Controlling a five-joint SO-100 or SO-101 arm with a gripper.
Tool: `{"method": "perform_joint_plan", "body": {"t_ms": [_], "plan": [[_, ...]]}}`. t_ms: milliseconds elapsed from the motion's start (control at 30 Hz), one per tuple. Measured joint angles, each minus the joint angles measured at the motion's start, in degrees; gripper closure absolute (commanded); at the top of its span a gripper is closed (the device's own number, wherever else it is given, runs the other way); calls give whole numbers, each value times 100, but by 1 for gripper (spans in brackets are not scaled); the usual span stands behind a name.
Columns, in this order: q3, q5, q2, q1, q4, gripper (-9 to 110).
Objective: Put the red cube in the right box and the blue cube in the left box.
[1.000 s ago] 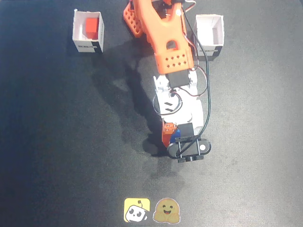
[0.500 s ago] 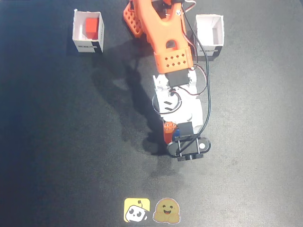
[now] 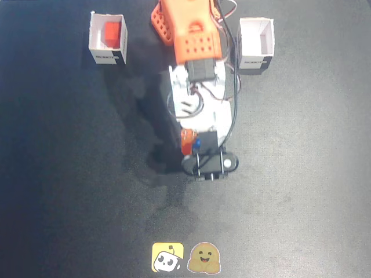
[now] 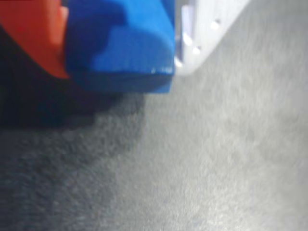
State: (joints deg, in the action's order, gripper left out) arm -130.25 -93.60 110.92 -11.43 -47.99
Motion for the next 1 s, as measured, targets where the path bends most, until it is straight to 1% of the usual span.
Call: {"method": "perform_joint_plan", "body": {"t_ms": [133, 400, 733, 933, 1000], "plan": [[0, -35, 378, 123, -343, 90], [0, -105, 1011, 26, -853, 90], [9, -756, 1477, -870, -1063, 90], [9, -800, 1564, -1441, -1125, 90], [272, -905, 1494, -1644, -1257, 90]]}}
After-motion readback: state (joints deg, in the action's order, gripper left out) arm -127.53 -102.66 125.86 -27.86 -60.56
